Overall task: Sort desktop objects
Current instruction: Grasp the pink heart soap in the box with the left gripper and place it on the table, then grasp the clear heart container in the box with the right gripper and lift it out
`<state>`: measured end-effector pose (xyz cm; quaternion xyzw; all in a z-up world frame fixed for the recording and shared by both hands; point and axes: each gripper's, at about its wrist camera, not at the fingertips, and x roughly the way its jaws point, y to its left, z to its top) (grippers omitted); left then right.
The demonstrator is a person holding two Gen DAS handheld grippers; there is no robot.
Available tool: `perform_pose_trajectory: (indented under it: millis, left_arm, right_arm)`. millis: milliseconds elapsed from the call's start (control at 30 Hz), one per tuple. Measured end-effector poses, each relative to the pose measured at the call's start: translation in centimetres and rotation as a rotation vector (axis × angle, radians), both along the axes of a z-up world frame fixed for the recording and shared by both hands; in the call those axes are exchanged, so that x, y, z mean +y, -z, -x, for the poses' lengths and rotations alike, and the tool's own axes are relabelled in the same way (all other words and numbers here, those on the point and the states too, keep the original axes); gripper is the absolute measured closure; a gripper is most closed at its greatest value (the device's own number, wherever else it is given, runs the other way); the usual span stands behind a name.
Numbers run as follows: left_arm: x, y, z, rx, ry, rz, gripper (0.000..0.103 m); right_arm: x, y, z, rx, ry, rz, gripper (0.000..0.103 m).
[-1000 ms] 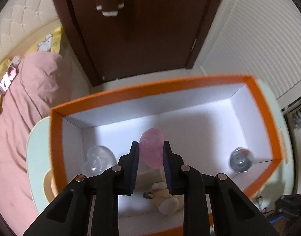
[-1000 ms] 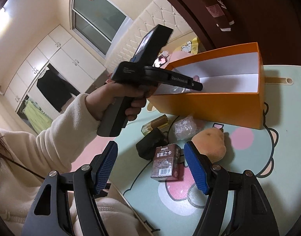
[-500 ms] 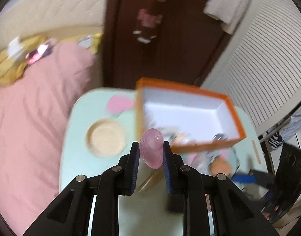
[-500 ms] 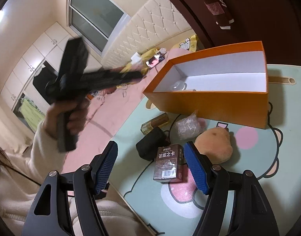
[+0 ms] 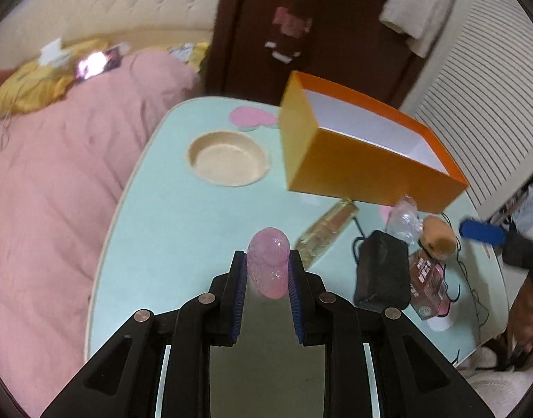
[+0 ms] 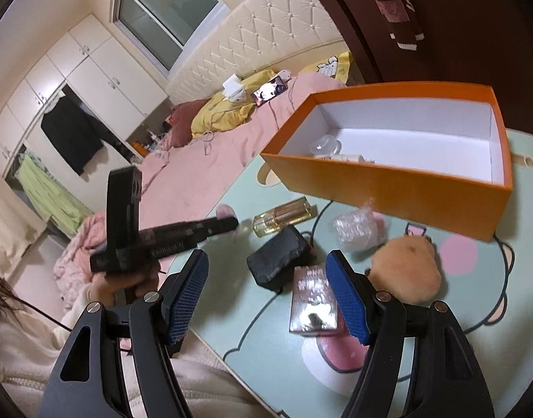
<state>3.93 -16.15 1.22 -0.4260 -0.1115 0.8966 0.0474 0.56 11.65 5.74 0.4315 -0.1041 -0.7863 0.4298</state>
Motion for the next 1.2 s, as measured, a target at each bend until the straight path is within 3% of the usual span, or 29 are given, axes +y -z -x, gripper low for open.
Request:
perform_pose_trajectory:
  millis: [67, 133, 200, 300, 500, 733, 833, 900, 1067, 1100, 1200]
  left_arm:
    - [0.2, 0.0, -0.2, 0.033, 0.007, -0.008, 0.078]
    - [0.1, -0.1, -0.7, 0.086, 0.005, -0.027, 0.053]
    - [-0.1, -0.3, -1.4, 0.144, 0.000, -0.046, 0.039]
    - [-0.4, -0.2, -2.3, 0.223, -0.027, -0.067, 0.029]
    - [-1.0, 0.4, -2.3, 0.237, -0.038, -0.104, 0.028]
    - [-1.0, 0.9, -2.3, 0.226, -0.040, -0.119, 0.028]
    - [-1.2, 1.1, -2.2, 0.215, -0.043, -0.135, 0.028]
    - [-1.3, 1.2, -2.2, 0.212, -0.044, -0.143, 0.028]
    - [-1.2, 1.3, -2.3, 0.211, -0.041, -0.143, 0.028]
    - [-1.2, 1.3, -2.3, 0.210, -0.043, -0.145, 0.028]
    - [-1.6, 1.4, -2.3, 0.211, -0.050, -0.161, 0.028]
  right_arm:
    - [-0.4, -0.4, 0.4, 0.003, 0.001, -0.007, 0.033]
    - [-0.9, -1.1, 1.3, 0.005, 0.001, -0.012, 0.032]
    - [-1.4, -1.9, 2.3, 0.012, 0.004, -0.024, 0.032]
    - [-2.8, -3.7, 4.7, 0.062, 0.022, -0.102, 0.032]
    - [-8.0, -4.6, 11.1, 0.128, -0.022, -0.415, 0.033]
    - [-14.4, -0.3, 15.5, 0.133, -0.264, -0.680, 0.033]
    - [-16.2, 1.7, 16.1, 0.136, -0.362, -0.759, 0.041]
    - [-16.9, 2.7, 16.5, 0.132, -0.395, -0.794, 0.047]
    - [-18.2, 3.3, 16.7, 0.153, -0.461, -0.808, 0.052]
    - [-18.3, 3.3, 16.6, 0.149, -0.465, -0.809, 0.061]
    - [-18.2, 3.3, 16.6, 0.103, -0.455, -0.797, 0.063]
